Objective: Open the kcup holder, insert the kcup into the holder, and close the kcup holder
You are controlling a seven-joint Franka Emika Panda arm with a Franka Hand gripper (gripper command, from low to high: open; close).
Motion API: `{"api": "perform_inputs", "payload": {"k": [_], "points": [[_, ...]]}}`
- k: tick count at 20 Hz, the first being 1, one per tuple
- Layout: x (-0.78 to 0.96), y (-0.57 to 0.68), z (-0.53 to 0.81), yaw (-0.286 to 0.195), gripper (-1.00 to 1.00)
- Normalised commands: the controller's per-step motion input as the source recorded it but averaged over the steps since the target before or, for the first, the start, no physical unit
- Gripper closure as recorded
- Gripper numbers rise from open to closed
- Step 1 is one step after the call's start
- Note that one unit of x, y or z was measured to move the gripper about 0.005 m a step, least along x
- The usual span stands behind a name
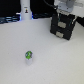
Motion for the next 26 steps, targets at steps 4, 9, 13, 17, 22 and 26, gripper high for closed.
{"api": "perform_inputs", "payload": {"k": [4,9,13,17,22,26], "points": [[-0.28,-0.12,0.41,-0.048,-1.0],[-0.23,-0.17,0.18,-0.032,-1.0],[-0.29,0.04,-0.39,-0.013,-1.0],[-0.29,0.08,-0.41,-0.013,-1.0],[-0.33,0.03,-0.46,-0.016,-1.0],[-0.35,0.02,-0.42,-0.009,-1.0]]}}
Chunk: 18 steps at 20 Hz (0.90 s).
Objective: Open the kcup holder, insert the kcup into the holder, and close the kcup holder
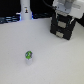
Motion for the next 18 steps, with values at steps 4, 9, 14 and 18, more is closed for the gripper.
{"api": "perform_inputs", "payload": {"k": [4,9,14,18], "points": [[-0.26,0.01,-0.16,-0.011,1.0],[-0.01,0.0,0.0,-0.009,1.0],[0.0,0.0,0.0,-0.011,1.0],[0.03,-0.01,-0.01,-0.01,1.0]]}}
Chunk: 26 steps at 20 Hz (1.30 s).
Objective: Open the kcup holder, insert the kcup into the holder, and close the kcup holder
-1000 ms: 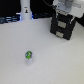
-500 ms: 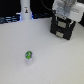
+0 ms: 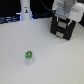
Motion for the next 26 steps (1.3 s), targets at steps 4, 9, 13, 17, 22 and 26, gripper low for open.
{"api": "perform_inputs", "payload": {"k": [4,9,13,17,22,26], "points": [[0.4,-0.07,0.1,-0.02,1.0],[0.75,-0.17,0.21,-0.043,1.0],[0.93,-0.23,0.17,-0.055,1.0],[0.95,-0.29,0.09,-0.078,1.0],[0.95,-0.3,0.08,-0.079,1.0],[0.95,-0.29,0.13,-0.074,1.0]]}}
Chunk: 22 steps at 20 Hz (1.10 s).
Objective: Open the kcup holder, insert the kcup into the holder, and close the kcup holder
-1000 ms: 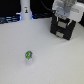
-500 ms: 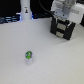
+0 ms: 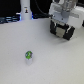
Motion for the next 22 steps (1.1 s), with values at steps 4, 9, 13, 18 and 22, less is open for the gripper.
{"api": "perform_inputs", "payload": {"k": [4,9,13,18,22], "points": [[0.95,-0.28,0.14,-0.071,1.0],[0.94,-0.32,0.14,-0.075,1.0],[0.92,-0.33,0.14,-0.073,1.0],[0.86,-0.37,0.14,-0.071,1.0],[0.84,-0.44,0.14,-0.071,1.0]]}}
